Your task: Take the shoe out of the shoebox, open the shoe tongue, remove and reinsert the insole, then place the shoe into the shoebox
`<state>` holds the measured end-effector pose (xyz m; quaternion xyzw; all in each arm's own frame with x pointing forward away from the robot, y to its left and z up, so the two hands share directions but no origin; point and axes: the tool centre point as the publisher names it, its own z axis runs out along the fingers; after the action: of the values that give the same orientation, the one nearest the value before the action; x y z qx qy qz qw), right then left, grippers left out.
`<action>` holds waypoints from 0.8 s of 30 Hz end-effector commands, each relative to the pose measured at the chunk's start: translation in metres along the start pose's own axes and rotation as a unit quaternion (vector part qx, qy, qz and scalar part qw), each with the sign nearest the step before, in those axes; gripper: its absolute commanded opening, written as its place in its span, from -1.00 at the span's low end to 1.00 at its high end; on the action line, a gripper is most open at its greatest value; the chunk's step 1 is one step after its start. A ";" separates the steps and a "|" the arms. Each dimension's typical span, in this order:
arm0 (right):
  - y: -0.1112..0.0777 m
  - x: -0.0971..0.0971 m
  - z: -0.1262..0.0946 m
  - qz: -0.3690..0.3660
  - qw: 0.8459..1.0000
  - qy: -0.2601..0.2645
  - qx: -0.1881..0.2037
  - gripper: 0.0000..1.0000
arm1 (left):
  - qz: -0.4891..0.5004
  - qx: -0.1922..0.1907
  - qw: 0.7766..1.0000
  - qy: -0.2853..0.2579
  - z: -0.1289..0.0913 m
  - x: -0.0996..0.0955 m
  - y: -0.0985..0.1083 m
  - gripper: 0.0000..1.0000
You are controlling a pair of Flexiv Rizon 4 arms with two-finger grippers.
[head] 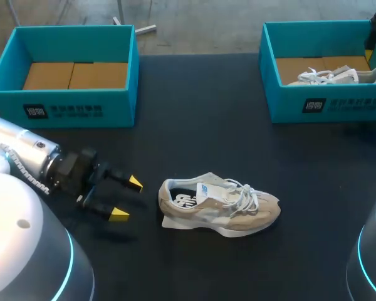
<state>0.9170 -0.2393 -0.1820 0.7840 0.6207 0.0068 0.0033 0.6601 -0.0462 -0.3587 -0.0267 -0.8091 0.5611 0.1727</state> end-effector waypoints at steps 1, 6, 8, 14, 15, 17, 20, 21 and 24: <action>0.000 0.000 0.000 0.000 1.000 0.000 0.000 1.00 | -0.003 0.009 1.000 -0.003 0.004 -0.002 0.004 1.00; 0.000 0.000 0.000 0.000 1.000 0.000 0.000 1.00 | 0.001 0.013 1.000 -0.006 0.011 -0.008 0.008 1.00; 0.000 0.000 0.000 0.000 1.000 0.000 0.000 1.00 | 0.004 0.015 1.000 -0.011 0.013 -0.011 0.009 1.00; 0.000 0.000 0.000 0.000 1.000 0.000 0.000 1.00 | 0.011 0.019 0.999 -0.033 0.015 -0.022 0.012 1.00; 0.000 0.000 0.000 0.000 1.000 0.000 0.000 1.00 | 0.010 0.020 0.999 -0.037 0.015 -0.025 0.012 1.00; 0.000 0.000 0.000 0.000 1.000 0.000 0.000 1.00 | 0.008 0.020 0.999 -0.041 0.015 -0.028 0.013 1.00; 0.000 0.000 0.000 0.000 1.000 0.000 0.000 1.00 | 0.007 0.021 0.999 -0.043 0.017 -0.033 0.015 1.00; 0.000 0.000 0.000 0.000 1.000 0.000 0.000 1.00 | 0.006 0.020 0.999 -0.043 0.018 -0.034 0.016 1.00; 0.000 0.000 0.000 0.000 1.000 0.000 0.000 1.00 | 0.007 0.017 0.999 -0.046 0.022 -0.038 0.018 1.00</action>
<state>0.9170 -0.2393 -0.1820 0.7840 0.6207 0.0068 0.0033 0.6835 -0.0627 -0.3867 -0.0028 -0.8064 0.5765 0.1317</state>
